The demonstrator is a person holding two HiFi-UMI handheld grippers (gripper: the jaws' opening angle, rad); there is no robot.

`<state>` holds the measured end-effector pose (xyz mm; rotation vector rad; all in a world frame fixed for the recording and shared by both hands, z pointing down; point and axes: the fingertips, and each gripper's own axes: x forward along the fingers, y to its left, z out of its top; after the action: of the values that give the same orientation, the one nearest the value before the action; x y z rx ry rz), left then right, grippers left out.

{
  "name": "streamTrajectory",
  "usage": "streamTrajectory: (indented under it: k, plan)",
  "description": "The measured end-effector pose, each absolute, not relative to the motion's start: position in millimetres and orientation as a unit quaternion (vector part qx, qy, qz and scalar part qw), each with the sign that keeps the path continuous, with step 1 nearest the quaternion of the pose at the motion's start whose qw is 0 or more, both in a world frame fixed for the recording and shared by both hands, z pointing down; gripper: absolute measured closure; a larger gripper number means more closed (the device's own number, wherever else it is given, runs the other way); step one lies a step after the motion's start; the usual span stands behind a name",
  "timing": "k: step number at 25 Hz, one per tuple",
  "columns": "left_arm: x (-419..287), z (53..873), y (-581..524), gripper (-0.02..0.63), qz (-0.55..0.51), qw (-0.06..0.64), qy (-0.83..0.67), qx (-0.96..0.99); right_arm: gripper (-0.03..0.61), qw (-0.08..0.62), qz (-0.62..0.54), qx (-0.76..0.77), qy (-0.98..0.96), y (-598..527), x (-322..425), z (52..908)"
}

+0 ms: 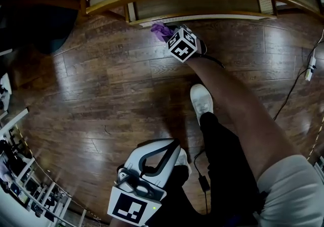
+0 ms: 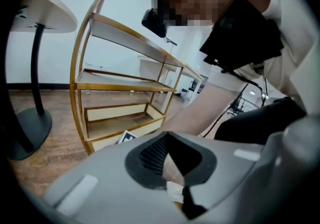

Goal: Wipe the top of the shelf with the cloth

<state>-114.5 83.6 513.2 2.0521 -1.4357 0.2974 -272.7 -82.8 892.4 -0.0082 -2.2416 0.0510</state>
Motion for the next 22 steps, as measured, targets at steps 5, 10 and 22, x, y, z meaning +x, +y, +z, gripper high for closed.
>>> streamTrajectory:
  k: [5, 10, 22]
  plan:
    - [-93, 509, 67, 0.592, 0.111, 0.306, -0.514, 0.794, 0.485, 0.458, 0.023, 0.049, -0.888, -142, -202, 894]
    - [-67, 509, 47, 0.592, 0.117, 0.307, -0.479, 0.814, 0.485, 0.479, 0.03, 0.105, -0.871, -202, -120, 896]
    - [-41, 502, 16, 0.592, 0.141, 0.318, -0.42, 0.838, 0.485, 0.543, 0.047, 0.251, -0.8, -339, 76, 876]
